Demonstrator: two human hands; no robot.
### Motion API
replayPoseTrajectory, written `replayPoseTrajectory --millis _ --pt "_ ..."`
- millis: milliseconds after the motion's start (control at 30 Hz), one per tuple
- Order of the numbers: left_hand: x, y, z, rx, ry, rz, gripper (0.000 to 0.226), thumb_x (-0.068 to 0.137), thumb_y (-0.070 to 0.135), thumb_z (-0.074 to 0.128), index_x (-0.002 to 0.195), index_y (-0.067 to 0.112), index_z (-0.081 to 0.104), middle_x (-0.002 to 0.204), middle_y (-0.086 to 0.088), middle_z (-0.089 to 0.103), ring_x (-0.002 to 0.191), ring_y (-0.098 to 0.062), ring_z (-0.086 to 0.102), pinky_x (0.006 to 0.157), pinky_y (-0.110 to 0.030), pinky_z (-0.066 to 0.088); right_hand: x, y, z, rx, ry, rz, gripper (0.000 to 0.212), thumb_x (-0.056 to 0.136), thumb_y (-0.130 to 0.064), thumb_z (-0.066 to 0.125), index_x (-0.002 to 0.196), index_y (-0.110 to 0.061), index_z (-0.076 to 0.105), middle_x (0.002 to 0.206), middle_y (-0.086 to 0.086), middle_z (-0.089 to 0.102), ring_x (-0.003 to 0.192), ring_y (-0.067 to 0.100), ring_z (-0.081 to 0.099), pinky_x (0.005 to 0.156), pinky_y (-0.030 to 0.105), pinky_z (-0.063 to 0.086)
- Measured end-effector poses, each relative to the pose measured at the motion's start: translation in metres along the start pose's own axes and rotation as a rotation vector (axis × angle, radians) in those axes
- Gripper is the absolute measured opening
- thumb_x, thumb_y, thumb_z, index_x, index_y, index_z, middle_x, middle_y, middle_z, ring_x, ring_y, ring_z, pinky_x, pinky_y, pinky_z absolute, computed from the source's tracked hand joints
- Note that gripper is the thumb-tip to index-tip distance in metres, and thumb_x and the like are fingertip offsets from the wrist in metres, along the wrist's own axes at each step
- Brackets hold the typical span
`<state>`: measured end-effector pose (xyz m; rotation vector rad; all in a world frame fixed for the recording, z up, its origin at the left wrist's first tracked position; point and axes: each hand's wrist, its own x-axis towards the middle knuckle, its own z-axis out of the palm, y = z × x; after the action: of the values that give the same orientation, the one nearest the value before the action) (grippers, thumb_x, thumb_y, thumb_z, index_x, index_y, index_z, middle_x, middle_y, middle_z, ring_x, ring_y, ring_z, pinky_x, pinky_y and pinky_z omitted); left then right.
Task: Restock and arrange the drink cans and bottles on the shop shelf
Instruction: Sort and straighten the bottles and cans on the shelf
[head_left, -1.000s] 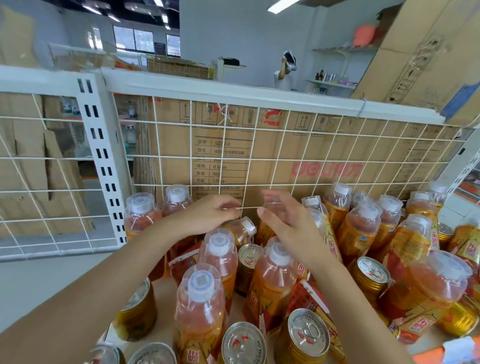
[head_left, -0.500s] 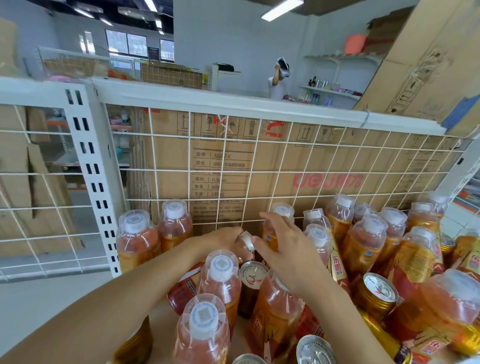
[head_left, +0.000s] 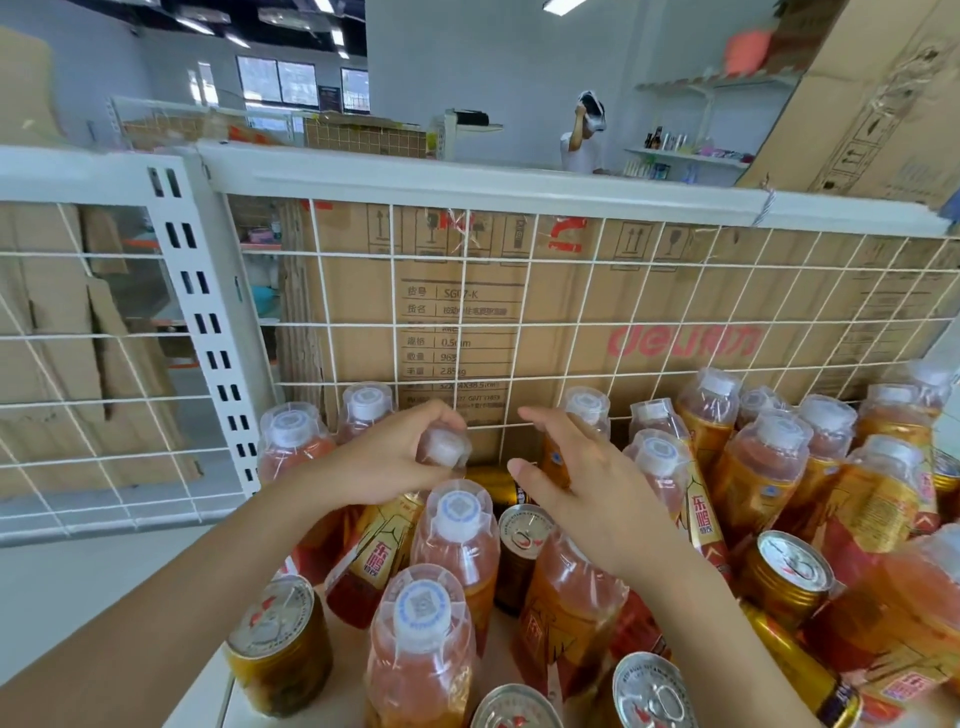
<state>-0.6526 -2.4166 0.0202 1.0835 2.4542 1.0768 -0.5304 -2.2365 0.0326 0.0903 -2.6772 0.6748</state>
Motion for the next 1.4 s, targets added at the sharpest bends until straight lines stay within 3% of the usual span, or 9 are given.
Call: replayPoseTrajectory --millis 100,200,367,633,800,967,1100,1267,1400 --pt "-0.016 -0.002 -0.005 0.022 0.054 -0.013 0.042 0.083 0.01 0.065 0.117 0.024 0.045 0.107 0.009 0.054 0.095 0.001 0.053 0.078 -0.01 0.042 -0.001 0.001 0.001 0.019 -0.001 0.002 0.047 0.092 -0.042 0.049 0.137 -0.03 0.038 0.133 -0.008 0.048 0.115 0.012 0.047 0.086 0.027 0.04" --pt "-0.035 -0.007 -0.006 0.104 0.106 -0.021 0.047 0.083 0.029 0.063 0.124 0.031 0.039 0.12 0.01 0.051 0.105 -0.003 0.051 0.089 -0.022 0.042 -0.002 0.001 0.0 0.04 -0.004 0.002 0.047 0.092 -0.041 0.049 0.137 -0.03 0.039 0.135 -0.009 0.047 0.119 0.011 0.046 0.091 0.028 0.039" --pt "-0.067 -0.011 0.002 0.245 0.17 0.073 0.062 0.073 0.054 0.036 0.133 0.038 0.031 0.127 0.021 0.032 0.106 0.007 0.04 0.087 -0.014 0.033 -0.002 0.001 0.001 0.051 0.001 0.007 0.046 0.093 -0.038 0.05 0.136 -0.028 0.041 0.134 -0.006 0.049 0.118 0.013 0.048 0.092 0.03 0.04" --pt "-0.091 -0.027 0.011 0.461 0.427 0.077 0.066 0.081 0.049 0.029 0.141 0.023 0.036 0.139 0.007 0.039 0.124 -0.006 0.029 0.106 -0.042 0.033 -0.005 0.001 0.002 0.072 0.11 0.043 0.039 0.091 -0.03 0.055 0.13 -0.023 0.051 0.121 -0.004 0.061 0.103 0.016 0.059 0.09 0.039 0.049" --pt "-0.094 -0.027 0.018 0.424 0.472 0.106 0.046 0.084 0.045 0.03 0.126 0.028 0.036 0.128 0.011 0.042 0.1 -0.001 0.036 0.09 -0.025 0.031 -0.008 0.002 0.003 0.071 0.198 0.084 0.032 0.091 -0.021 0.057 0.122 -0.017 0.058 0.112 -0.002 0.066 0.104 0.012 0.06 0.087 0.029 0.05" --pt "-0.092 -0.031 0.019 0.384 0.478 0.134 0.037 0.086 0.05 0.028 0.118 0.033 0.032 0.124 0.019 0.036 0.109 0.0 0.035 0.093 -0.025 0.03 -0.011 0.002 0.003 0.045 0.244 0.081 0.033 0.089 -0.029 0.052 0.117 -0.015 0.061 0.105 -0.003 0.067 0.097 0.009 0.062 0.083 0.03 0.053" --pt "-0.092 -0.027 0.018 0.356 0.497 0.122 0.037 0.087 0.055 0.025 0.114 0.032 0.036 0.124 0.013 0.045 0.11 -0.005 0.043 0.091 -0.028 0.035 -0.02 0.003 -0.002 0.028 0.237 0.071 0.038 0.086 -0.039 0.046 0.115 -0.021 0.062 0.103 -0.01 0.065 0.084 -0.005 0.056 0.07 0.006 0.041" --pt "-0.084 -0.017 0.009 0.438 0.504 0.09 0.048 0.088 0.063 0.018 0.104 0.029 0.047 0.114 0.011 0.055 0.107 -0.005 0.044 0.089 -0.03 0.034 -0.018 0.009 -0.014 0.031 0.233 0.02 0.036 0.085 -0.042 0.048 0.113 -0.025 0.061 0.096 -0.021 0.058 0.078 0.005 0.056 0.065 0.011 0.044" --pt "-0.072 -0.003 0.002 0.362 0.5 0.106 0.049 0.085 0.066 0.023 0.119 0.038 0.044 0.119 0.017 0.051 0.112 -0.003 0.046 0.092 -0.032 0.04 -0.012 0.029 -0.026 0.04 0.232 -0.037 0.028 0.087 -0.033 0.054 0.114 -0.029 0.059 0.1 -0.007 0.064 0.081 0.019 0.059 0.072 0.023 0.047"
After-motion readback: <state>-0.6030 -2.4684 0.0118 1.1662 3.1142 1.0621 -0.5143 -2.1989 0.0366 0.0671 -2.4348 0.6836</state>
